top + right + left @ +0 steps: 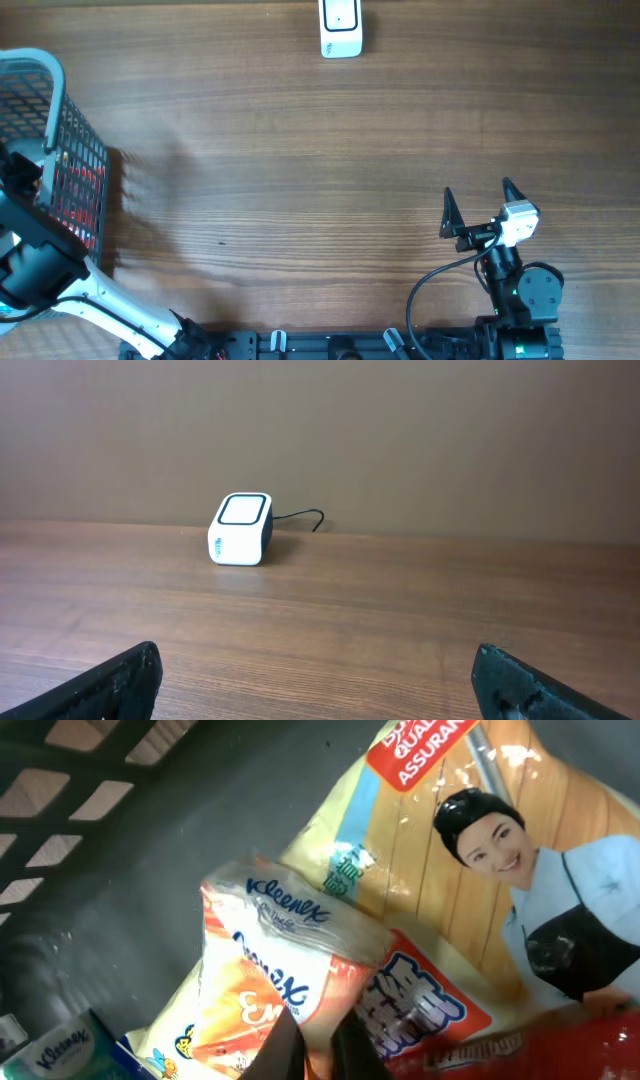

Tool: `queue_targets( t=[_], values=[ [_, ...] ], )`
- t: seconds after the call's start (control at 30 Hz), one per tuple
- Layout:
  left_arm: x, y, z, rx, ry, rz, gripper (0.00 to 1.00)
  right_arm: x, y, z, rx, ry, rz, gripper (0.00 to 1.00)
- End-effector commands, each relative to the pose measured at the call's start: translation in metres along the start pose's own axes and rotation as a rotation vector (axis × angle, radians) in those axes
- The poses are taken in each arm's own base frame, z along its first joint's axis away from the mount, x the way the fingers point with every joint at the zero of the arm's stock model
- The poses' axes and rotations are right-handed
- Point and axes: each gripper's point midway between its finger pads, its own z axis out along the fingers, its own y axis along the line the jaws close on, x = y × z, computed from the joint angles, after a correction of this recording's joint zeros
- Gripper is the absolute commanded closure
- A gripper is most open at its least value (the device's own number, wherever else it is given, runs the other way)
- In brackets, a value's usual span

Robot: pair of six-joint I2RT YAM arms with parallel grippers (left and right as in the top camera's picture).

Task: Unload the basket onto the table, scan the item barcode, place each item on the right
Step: 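Lift orange tissue pack out and drop it on table center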

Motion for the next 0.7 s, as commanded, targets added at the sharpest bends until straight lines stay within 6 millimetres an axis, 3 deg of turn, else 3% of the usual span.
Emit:
queue_targets(
  t=[0.0,0.07,0.17,0.23,0.27,0.33,0.4,0.47,0.53,0.57,0.67],
  values=[
    [0.008,-0.007,-0.003,0.028,0.034,0.013,0.96,-0.002,-0.001,0.0,0.008,-0.009,0.003,0.0],
    [0.0,-0.019,-0.031,0.118,-0.009,0.008,0.96,-0.002,-0.001,0.0,0.008,-0.009,0.003,0.0],
    [-0.018,-0.031,-0.099,0.267,-0.157,-0.034,0.96,-0.002,-0.001,0.0,0.008,-0.009,0.003,0.0],
    [-0.028,-0.029,-0.162,0.378,-0.321,-0.073,0.96,-0.002,-0.001,0.0,0.008,-0.009,0.003,0.0],
    [-0.031,-0.02,-0.209,0.438,-0.456,-0.091,0.96,-0.002,-0.001,0.0,0.008,-0.009,0.003,0.0],
    [-0.026,-0.002,-0.266,0.497,-0.61,-0.142,0.96,-0.002,-0.001,0.0,0.008,-0.009,0.003,0.0],
    [-0.01,0.011,-0.31,0.584,-0.696,-0.204,0.96,-0.002,-0.001,0.0,0.008,-0.009,0.003,0.0],
    [0.013,0.012,-0.349,0.708,-0.741,-0.227,0.96,-0.002,-0.001,0.0,0.008,-0.009,0.003,0.0],
    [0.056,-0.013,-0.394,0.895,-0.755,-0.115,0.96,-0.002,-0.001,0.0,0.008,-0.009,0.003,0.0],
    [0.077,-0.028,-0.406,0.959,-0.737,-0.046,0.96,-0.002,-0.001,0.0,0.008,-0.009,0.003,0.0],
    [0.136,-0.085,-0.416,1.065,-0.605,0.176,0.96,-0.002,-0.001,0.0,0.008,-0.009,0.003,0.0]
  ],
)
